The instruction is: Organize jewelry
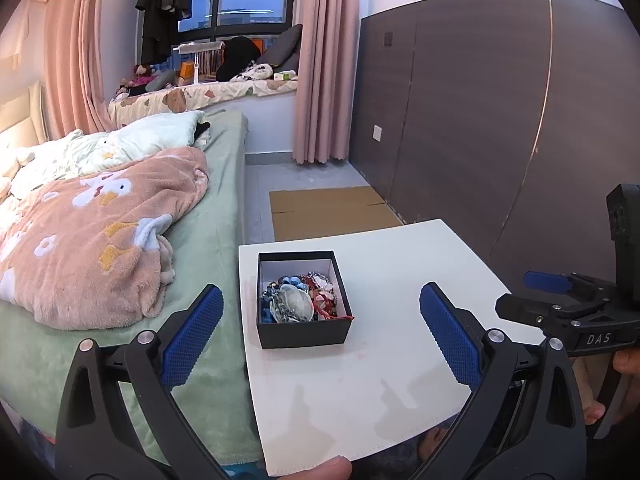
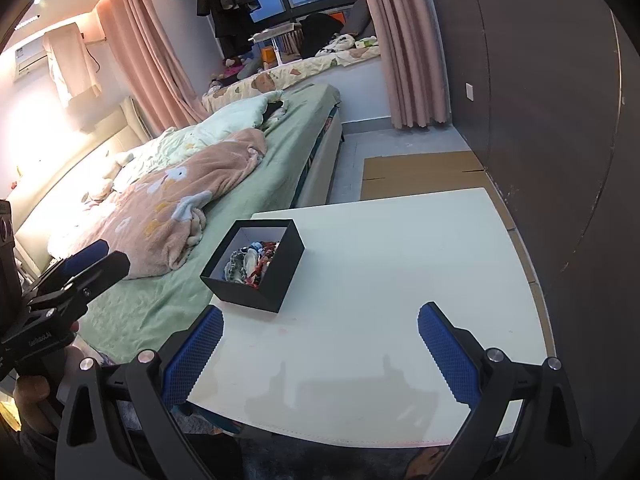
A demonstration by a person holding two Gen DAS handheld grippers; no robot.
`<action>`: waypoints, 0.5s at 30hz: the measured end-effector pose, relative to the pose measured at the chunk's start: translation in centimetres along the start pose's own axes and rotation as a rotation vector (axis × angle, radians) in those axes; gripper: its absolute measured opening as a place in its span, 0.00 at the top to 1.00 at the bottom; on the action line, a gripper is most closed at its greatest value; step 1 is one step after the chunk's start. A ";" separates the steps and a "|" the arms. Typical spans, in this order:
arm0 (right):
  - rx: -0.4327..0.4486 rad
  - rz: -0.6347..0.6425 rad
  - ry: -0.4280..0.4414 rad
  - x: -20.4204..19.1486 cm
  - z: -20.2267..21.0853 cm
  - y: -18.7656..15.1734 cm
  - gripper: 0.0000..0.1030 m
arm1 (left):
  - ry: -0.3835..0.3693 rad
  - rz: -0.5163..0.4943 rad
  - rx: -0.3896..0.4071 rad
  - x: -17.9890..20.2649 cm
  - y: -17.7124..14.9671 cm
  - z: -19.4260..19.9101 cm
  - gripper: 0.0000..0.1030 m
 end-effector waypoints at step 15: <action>0.015 -0.004 0.001 -0.5 0.1 0.3 0.07 | -0.001 0.005 0.013 -0.1 0.2 0.3 0.05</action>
Point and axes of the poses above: each gripper's, at about its wrist camera, not at the fingertips, and z roughly against the way its jaws point, x to its right, y to its top, the point moved 10 cm from there along -z, roughly the way its jaws point, and after that the axes turned 9 degrees about -y, right-handed, at the moved point
